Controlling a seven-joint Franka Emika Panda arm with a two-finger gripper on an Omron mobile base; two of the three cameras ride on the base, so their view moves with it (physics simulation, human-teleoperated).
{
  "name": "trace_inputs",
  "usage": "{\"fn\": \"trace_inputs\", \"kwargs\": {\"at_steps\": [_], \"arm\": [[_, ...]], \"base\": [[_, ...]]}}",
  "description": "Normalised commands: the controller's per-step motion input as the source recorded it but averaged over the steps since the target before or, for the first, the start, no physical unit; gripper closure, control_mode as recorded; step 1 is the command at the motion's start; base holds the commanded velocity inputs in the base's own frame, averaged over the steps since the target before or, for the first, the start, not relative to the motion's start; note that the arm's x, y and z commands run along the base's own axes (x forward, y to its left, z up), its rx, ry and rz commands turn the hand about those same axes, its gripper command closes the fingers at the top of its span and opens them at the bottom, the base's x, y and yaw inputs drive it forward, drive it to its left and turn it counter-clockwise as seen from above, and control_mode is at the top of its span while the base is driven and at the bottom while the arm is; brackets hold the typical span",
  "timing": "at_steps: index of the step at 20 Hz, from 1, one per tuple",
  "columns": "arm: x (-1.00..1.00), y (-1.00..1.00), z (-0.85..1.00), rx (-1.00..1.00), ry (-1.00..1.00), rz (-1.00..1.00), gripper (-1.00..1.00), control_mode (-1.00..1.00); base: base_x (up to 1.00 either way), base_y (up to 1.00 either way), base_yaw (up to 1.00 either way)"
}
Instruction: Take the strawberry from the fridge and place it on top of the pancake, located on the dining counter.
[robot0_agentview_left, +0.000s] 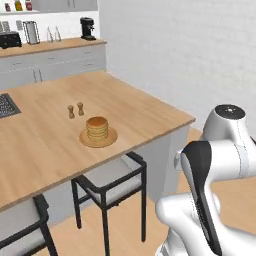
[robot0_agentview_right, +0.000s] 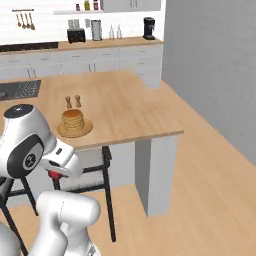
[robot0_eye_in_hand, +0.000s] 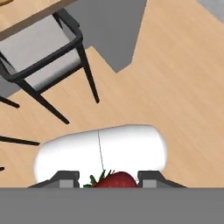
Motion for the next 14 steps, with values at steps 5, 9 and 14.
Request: {"fn": "trace_inputs", "kwargs": {"at_steps": [5,9,14], "arm": [[0.00,0.00,0.00,0.00,0.00,0.00,1.00,1.00],[0.00,0.00,0.00,0.00,0.00,0.00,1.00,1.00],[0.00,0.00,0.00,0.00,0.00,0.00,1.00,1.00]], "base": [[0.25,-0.25,0.71],[0.43,0.00,0.67],[0.54,0.00,0.23]]}}
